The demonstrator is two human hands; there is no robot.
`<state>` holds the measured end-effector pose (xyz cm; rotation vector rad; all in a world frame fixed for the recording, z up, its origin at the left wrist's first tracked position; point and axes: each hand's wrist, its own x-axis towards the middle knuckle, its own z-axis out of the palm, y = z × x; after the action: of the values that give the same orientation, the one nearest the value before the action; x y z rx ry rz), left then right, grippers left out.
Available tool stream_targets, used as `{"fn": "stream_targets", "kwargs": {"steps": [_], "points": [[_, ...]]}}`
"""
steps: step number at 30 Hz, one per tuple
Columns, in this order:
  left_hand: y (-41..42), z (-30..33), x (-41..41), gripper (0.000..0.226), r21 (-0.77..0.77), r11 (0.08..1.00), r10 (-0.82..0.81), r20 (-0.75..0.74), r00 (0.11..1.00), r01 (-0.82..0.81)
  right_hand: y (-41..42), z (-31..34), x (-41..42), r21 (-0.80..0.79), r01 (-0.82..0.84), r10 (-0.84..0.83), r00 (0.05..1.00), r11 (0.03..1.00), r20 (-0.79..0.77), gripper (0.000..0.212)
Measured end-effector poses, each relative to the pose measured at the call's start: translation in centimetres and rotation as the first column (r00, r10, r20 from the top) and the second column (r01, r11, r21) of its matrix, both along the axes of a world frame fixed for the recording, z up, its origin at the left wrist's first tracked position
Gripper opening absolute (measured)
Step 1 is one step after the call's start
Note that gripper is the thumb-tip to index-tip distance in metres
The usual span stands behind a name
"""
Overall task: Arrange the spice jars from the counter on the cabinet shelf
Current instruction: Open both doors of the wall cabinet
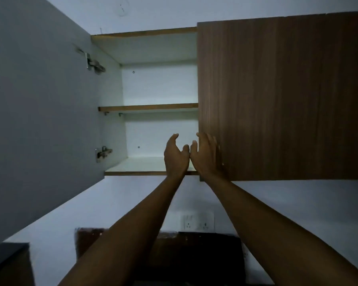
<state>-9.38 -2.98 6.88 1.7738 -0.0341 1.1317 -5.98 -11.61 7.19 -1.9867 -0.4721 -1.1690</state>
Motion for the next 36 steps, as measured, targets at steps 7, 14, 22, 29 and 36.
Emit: {"fn": "stream_targets", "kwargs": {"steps": [7, 14, 22, 29, 36], "points": [[-3.8, 1.0, 8.3, 0.062, -0.135, 0.975, -0.196, -0.173, 0.965, 0.174, -3.6, 0.7, 6.2, 0.014, 0.057, -0.056, 0.996, 0.998, -0.069, 0.037], [-5.8, 1.6, 8.7, 0.054, -0.192, 0.96, -0.222, -0.089, 0.971, 0.202, -5.1, 2.7, 5.2, 0.0, 0.065, -0.065, 0.997, 0.998, -0.036, 0.043], [-9.8, 0.1, -1.4, 0.014, -0.052, 0.989, -0.136, 0.056, 0.989, 0.139, -6.8, 4.5, -6.0, 0.109, 0.157, -0.165, 0.984, 0.981, 0.068, 0.054], [-20.9, -0.6, -12.3, 0.042, -0.209, 0.855, -0.493, -0.047, 0.869, 0.474, -15.3, 5.1, -18.3, 0.118, 0.409, -0.414, 0.91, 0.905, 0.018, 0.049], [-27.8, -2.3, -19.8, 0.05, 0.073, 0.756, -0.654, 0.114, 0.748, 0.65, -23.7, 6.3, -24.5, 0.084, 0.558, -0.555, 0.83, 0.825, -0.06, 0.027]]}}
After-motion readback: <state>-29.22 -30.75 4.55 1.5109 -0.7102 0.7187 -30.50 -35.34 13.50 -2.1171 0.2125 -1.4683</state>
